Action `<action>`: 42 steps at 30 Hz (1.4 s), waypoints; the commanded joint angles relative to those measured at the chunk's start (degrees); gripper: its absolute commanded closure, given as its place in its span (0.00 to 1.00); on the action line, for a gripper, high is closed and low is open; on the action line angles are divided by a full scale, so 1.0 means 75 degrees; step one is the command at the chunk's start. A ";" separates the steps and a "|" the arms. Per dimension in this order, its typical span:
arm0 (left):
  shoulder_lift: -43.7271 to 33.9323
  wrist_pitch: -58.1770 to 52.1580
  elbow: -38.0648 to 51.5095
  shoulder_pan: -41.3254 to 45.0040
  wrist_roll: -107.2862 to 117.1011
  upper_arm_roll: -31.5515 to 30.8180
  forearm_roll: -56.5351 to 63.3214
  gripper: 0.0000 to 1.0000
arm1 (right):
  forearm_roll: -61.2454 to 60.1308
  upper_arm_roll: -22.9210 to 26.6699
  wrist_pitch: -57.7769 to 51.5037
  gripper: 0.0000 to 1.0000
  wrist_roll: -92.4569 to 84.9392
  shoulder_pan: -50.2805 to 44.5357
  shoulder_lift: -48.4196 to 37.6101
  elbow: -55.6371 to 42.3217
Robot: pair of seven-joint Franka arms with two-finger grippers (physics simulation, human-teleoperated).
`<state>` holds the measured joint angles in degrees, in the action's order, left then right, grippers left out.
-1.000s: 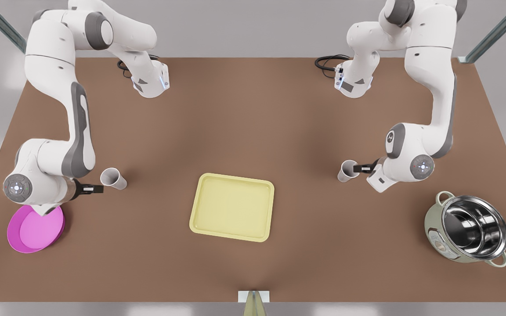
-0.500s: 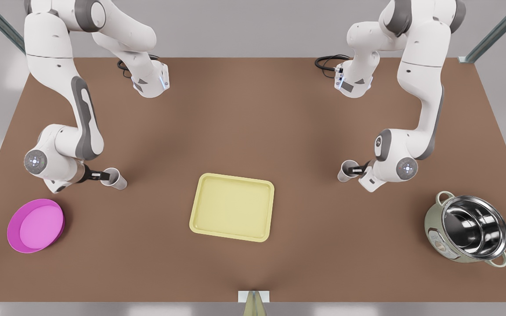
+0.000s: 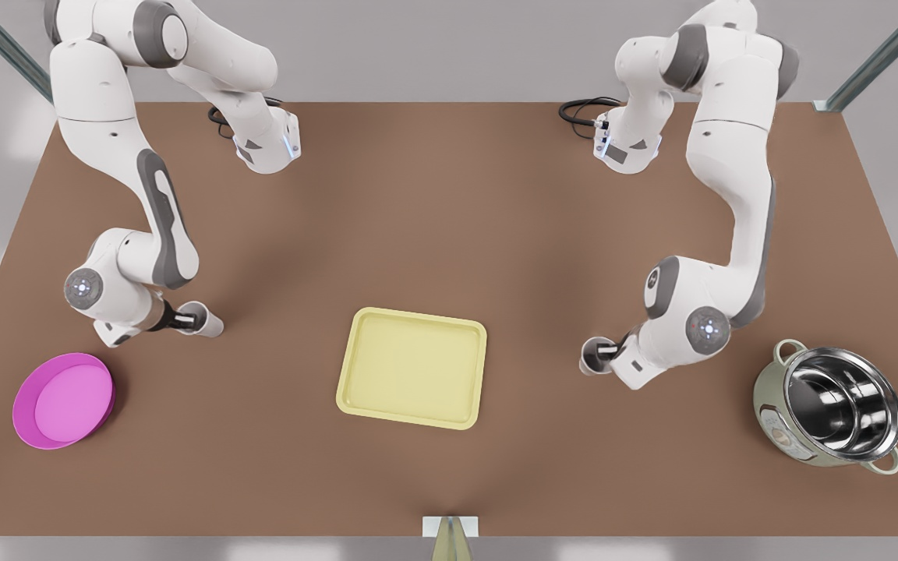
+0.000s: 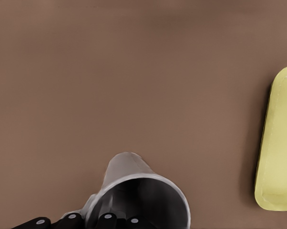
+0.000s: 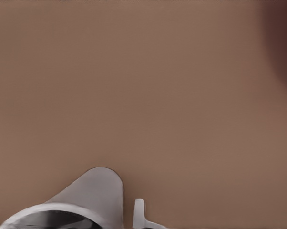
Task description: Use both arms to respectively pick up the white IKEA cups from the middle-left and middle-right positions, then place the white IKEA cups onto the middle-middle tray, ensuring that the cups remain upright and do not tip over
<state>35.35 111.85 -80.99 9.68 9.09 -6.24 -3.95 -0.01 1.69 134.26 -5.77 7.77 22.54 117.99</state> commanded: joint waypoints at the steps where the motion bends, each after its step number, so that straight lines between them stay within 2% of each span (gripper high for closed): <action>1: 0.0501 -0.1999 0.1165 0.0456 0.2889 -0.0012 0.0351 0.74 | 0.0001 -0.0015 0.0051 0.72 0.0042 -0.0004 -0.0017 -0.0018; 2: 0.0887 -0.1964 0.1902 0.0830 0.3521 -0.0012 0.0339 0.74 | 0.0001 -0.0015 0.0040 0.79 0.0031 -0.0004 -0.0040 -0.0029; 3: 0.1496 -0.1906 0.2782 0.1311 0.4236 -0.0012 0.0351 0.74 | -0.0023 -0.0027 -0.0101 0.79 -0.0005 -0.0016 -0.0064 -0.0170; 4: 0.1708 -0.1321 0.3064 0.1569 0.4834 -0.0035 0.0281 0.74 | -0.0093 -0.0272 -0.0370 0.79 -0.0063 0.0008 -0.0099 -0.0462; 6: 0.2024 -0.0441 0.3076 0.1979 0.5807 -0.0129 0.0281 0.74 | -0.0105 -0.0788 -0.1038 0.79 -0.0063 -0.0028 -0.0099 -0.1318; 8: 0.2130 0.0144 0.3076 0.2131 0.6428 -0.0140 0.0269 0.74 | -0.0105 -0.1128 -0.1050 0.79 -0.0052 -0.0483 -0.0040 -0.1751; 9: 0.2258 0.0625 0.3076 0.2143 0.6791 -0.0316 0.0269 0.74 | -0.0151 -0.1140 -0.1050 0.79 0.0089 -0.1069 0.0042 -0.2021; 11: 0.2399 0.0953 0.3076 0.2237 0.7143 -0.0457 0.0269 0.74 | -0.0655 -0.1140 -0.1027 0.79 0.0450 -0.1375 0.0474 -0.2454; 15: 0.2868 0.1188 0.3099 0.2319 0.7413 -0.1043 0.0269 0.74 | -0.0655 -0.1128 -0.0863 0.79 0.3252 -0.2652 0.1167 -0.3334; 22: 0.3349 0.1516 0.3099 0.2319 0.7425 -0.1336 0.0269 0.74 | -0.0655 -0.1140 -0.0359 0.79 0.4202 -0.3356 0.1706 -0.3486; 23: 0.3349 0.1517 0.3099 0.2319 0.7401 -0.1336 0.0281 0.67 | -0.0667 -0.1140 -0.0218 0.79 0.4202 -0.3461 0.1811 -0.3486; 24: 0.3349 0.1657 0.3088 0.2319 0.7401 -0.1336 0.0281 0.00 | -0.0667 -0.1140 -0.0172 0.79 0.4214 -0.3473 0.1858 -0.3486; 31: 0.3267 0.1482 0.3052 0.2307 0.7624 -0.1336 0.0316 0.00 | -0.0655 -0.1187 0.0016 0.79 0.4320 -0.3555 0.2303 -0.3662; 32: 0.3267 0.1329 0.3052 0.2272 0.7612 -0.1336 0.0316 0.00 | -0.0655 -0.1187 0.0086 0.76 0.4320 -0.3543 0.2374 -0.3674; 33: 0.3138 0.1189 0.3052 0.2237 0.7612 -0.1336 0.0316 0.00 | -0.0655 -0.1187 0.0110 0.59 0.4320 -0.3543 0.2374 -0.3674; 34: 0.3010 0.1060 0.3041 0.2144 0.7612 -0.1347 0.0316 0.00 | -0.0655 -0.1187 0.0110 0.01 0.4331 -0.3543 0.2386 -0.3674; 37: 0.2716 0.0615 0.3005 0.2073 0.7624 -0.1347 0.0304 0.00 | -0.0644 -0.1187 0.0110 0.00 0.4320 -0.3555 0.2374 -0.3674; 40: 0.1803 -0.1693 0.3041 0.1370 0.7519 -0.1301 0.0573 0.00 | -0.0655 -0.1187 0.0005 0.00 0.4284 -0.3555 0.2304 -0.3662; 42: 0.1087 -0.3685 0.3041 0.0445 0.5668 -0.1312 0.1007 0.00 | -0.0655 -0.1187 -0.0183 0.00 0.4238 -0.3555 0.2046 -0.3615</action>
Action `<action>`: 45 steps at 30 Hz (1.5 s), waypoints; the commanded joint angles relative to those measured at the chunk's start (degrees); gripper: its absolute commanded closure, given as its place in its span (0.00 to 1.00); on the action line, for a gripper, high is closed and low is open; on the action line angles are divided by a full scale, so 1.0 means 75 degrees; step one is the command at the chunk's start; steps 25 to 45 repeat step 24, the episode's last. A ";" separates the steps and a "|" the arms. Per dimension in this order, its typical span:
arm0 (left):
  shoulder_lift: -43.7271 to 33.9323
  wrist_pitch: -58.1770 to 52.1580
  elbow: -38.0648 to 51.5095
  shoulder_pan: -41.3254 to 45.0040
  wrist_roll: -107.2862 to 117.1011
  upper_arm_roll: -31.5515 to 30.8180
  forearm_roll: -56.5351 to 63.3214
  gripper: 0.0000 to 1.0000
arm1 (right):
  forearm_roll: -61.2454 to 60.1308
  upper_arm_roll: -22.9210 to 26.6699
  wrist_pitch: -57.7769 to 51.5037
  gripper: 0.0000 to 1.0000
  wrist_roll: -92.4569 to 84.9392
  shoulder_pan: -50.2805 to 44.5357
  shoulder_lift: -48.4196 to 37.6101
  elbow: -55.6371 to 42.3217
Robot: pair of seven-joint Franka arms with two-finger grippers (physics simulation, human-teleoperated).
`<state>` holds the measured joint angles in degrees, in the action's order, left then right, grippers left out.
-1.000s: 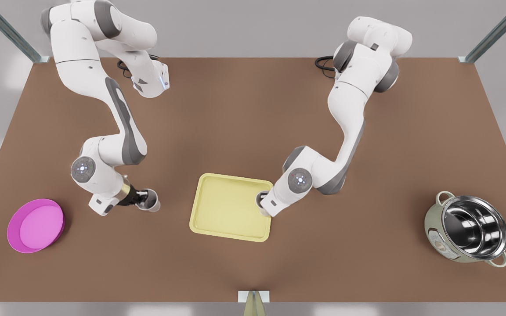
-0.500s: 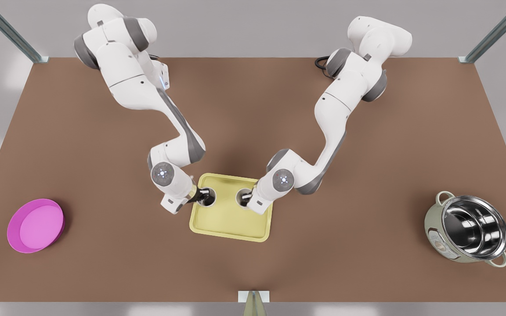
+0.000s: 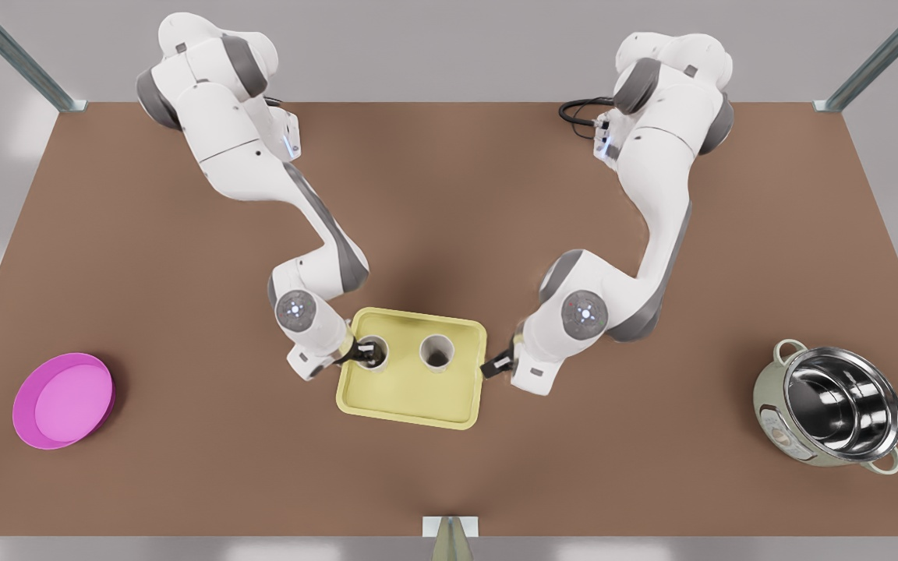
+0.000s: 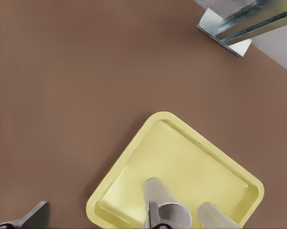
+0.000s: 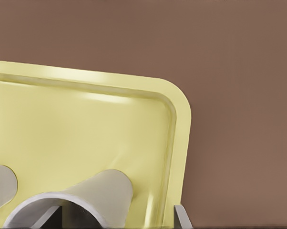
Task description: Use both arms to respectively pick up the white IKEA cups from the middle-left and middle-right positions, then place the white IKEA cups onto the middle-middle tray, ensuring that the cups remain upright and do not tip over
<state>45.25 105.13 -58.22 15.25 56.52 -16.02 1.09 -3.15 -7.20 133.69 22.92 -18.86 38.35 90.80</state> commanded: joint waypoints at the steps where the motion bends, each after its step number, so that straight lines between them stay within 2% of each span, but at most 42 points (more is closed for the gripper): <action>1: -0.0478 -0.3434 0.0005 -0.0568 -0.1512 0.0003 0.0886 0.00 | -0.0236 -0.0001 -0.0329 0.00 0.0390 0.0019 -0.0203 0.0022; 4: -0.0970 -0.4009 0.0028 -0.1729 -0.3375 -0.0009 0.0957 0.00 | -0.0236 0.0011 -0.1465 0.00 0.0366 0.0054 -0.0813 0.0057; 6: -0.1205 -0.4557 0.0040 -0.2233 -0.5636 -0.0021 0.1073 0.00 | -0.0224 0.0023 -0.2309 0.00 -0.0370 0.0522 -0.1047 -0.0013; 7: -0.1918 -0.4630 -0.0170 -0.2187 -0.7018 0.0108 0.1144 0.00 | -0.0213 0.0058 -0.2883 0.00 -0.1168 0.1003 -0.1188 -0.0013; 8: -0.2926 -0.4046 -0.1540 -0.2104 -0.7536 0.0261 0.1285 0.00 | -0.0142 0.0093 -0.3270 0.00 -0.1438 0.1424 -0.1235 -0.0002; 9: -0.3583 -0.3470 -0.2374 -0.2128 -0.7502 0.0331 0.1285 0.00 | 0.0079 0.0116 -0.3400 0.00 -0.1649 0.1788 -0.1200 -0.0002; 10: -0.3666 -0.3131 -0.2538 -0.2151 -0.7419 0.0378 0.1203 0.00 | 0.0630 0.0128 -0.3423 0.00 -0.1754 0.2139 -0.1118 0.0010; 12: -0.3748 -0.3387 -0.2527 -0.2198 -0.7443 0.0436 0.0886 0.00 | 0.0994 0.0268 -0.3681 0.00 -0.2668 0.2843 -0.1258 -0.0048; 14: -0.3748 -0.3482 -0.2527 -0.2198 -0.7431 0.0495 0.0886 0.00 | 0.1100 0.0433 -0.4618 0.00 -0.2645 0.2714 -0.2640 -0.0142; 17: -0.3748 -0.3482 -0.2527 -0.2198 -0.7443 0.0518 0.0886 0.00 | 0.1393 0.0421 -0.6012 0.00 -0.2751 0.2597 -0.4082 -0.0084; 20: -0.3736 -0.3482 -0.2527 -0.2198 -0.7443 0.0530 0.0886 0.00 | 0.1217 0.0585 -0.6657 0.00 -0.3348 0.2585 -0.4903 -0.0037; 45: -0.3736 -0.3482 -0.2527 -0.2198 -0.7443 0.0542 0.0886 0.00 | 0.1135 0.0597 -0.6740 0.00 -0.3325 0.2597 -0.5149 0.0127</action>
